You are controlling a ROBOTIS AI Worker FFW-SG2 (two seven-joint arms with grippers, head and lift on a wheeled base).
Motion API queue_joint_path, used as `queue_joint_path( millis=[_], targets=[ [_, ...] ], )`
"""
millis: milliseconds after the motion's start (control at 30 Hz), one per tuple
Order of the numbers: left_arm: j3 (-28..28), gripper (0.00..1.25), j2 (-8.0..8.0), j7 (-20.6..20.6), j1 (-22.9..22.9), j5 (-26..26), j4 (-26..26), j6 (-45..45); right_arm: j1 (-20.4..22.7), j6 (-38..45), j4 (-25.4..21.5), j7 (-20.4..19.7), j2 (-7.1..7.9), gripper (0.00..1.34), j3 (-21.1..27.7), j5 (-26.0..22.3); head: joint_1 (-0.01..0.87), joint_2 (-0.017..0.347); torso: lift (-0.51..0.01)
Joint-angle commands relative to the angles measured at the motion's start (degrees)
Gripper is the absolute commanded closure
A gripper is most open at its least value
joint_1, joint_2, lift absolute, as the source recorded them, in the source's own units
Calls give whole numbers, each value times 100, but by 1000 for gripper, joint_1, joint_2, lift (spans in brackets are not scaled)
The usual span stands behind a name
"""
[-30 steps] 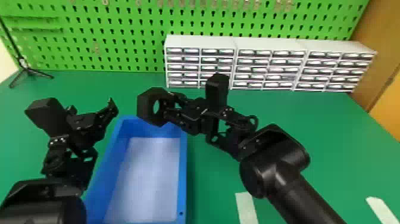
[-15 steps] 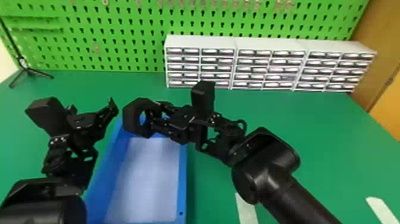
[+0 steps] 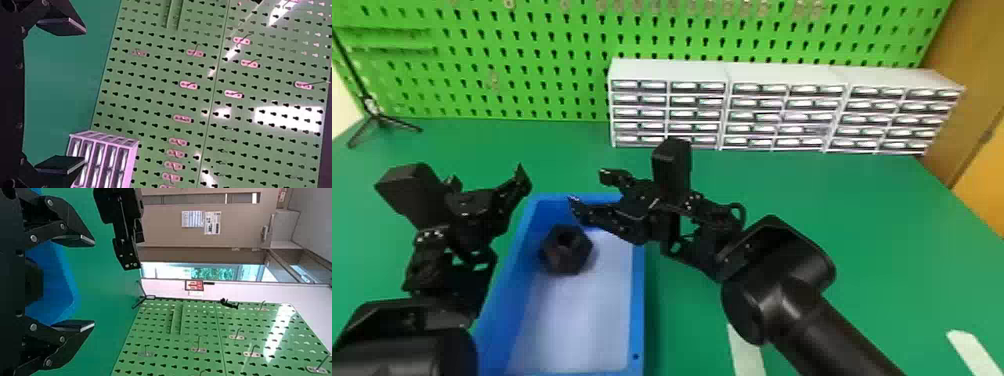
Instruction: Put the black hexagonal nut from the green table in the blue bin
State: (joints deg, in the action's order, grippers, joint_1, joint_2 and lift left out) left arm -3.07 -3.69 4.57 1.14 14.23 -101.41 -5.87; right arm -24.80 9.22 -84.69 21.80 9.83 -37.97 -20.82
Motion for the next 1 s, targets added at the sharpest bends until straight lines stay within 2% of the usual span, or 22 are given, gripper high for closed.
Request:
queue_joint_path(
  millis=[0,333,667,967],
  targets=[
    [0,125,0,0,0,1,-2,-2,10,0,-4,0,-8,524,44,8,692,8,-97],
    [-18,125,0,0,18,10,-2,7,160,123,-21,0,-25,522,404,237,692,8,-97],
    [-27,125,0,0,44,18,-2,7,696,537,-338,0,-25,513,1511,869,692,8,-97],
    [-27,125,0,0,53,27,-2,7,1232,739,-707,0,-122,509,2645,1362,692,8,-97]
  ],
)
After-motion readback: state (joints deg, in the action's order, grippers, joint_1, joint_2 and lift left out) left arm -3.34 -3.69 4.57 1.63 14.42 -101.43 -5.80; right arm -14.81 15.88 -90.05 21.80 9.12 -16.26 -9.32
